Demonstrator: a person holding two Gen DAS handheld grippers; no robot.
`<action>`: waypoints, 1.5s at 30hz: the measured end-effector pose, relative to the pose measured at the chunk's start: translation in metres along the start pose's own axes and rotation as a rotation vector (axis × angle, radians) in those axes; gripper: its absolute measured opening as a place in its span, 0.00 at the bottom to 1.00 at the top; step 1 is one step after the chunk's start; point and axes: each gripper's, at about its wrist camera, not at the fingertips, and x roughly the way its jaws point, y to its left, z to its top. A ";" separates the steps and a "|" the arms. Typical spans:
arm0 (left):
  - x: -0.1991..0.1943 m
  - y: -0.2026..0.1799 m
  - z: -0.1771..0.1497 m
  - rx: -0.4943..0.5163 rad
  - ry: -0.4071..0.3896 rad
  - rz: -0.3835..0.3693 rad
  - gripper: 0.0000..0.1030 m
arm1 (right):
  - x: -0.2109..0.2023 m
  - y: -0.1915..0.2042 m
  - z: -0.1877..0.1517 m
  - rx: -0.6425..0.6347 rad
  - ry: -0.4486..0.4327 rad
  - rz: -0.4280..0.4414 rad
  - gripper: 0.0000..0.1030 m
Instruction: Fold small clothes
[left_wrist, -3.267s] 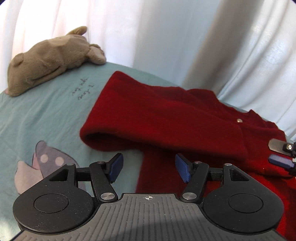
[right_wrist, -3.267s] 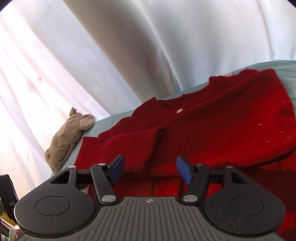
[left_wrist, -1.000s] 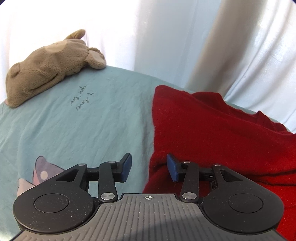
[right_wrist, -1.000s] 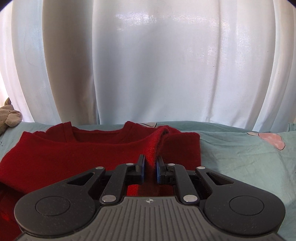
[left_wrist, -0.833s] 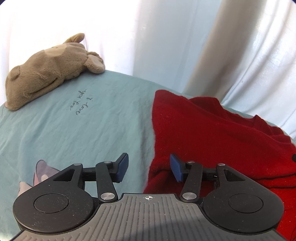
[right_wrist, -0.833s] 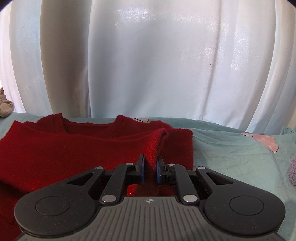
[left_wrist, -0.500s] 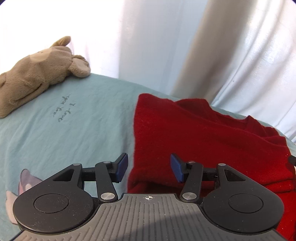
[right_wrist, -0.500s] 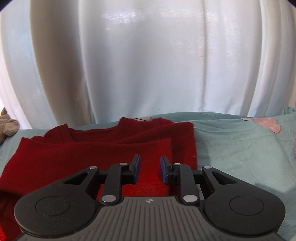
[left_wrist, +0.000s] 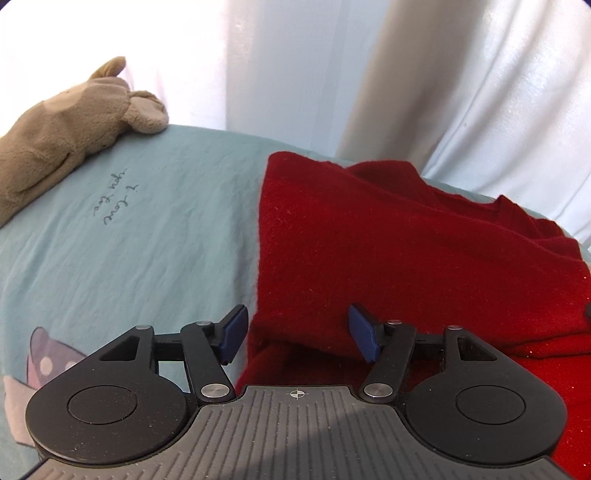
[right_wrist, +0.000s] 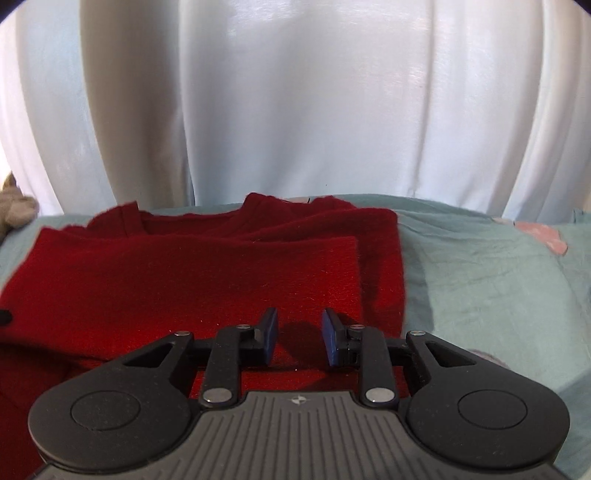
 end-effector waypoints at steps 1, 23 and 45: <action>-0.006 0.000 -0.002 -0.009 -0.005 -0.011 0.61 | -0.006 -0.010 0.000 0.080 0.007 0.034 0.27; 0.015 0.019 -0.001 -0.341 0.078 -0.229 0.27 | -0.004 -0.055 -0.007 0.589 0.026 0.258 0.10; -0.035 0.022 -0.043 -0.065 0.058 -0.067 0.71 | -0.062 -0.053 -0.037 0.300 0.092 0.025 0.46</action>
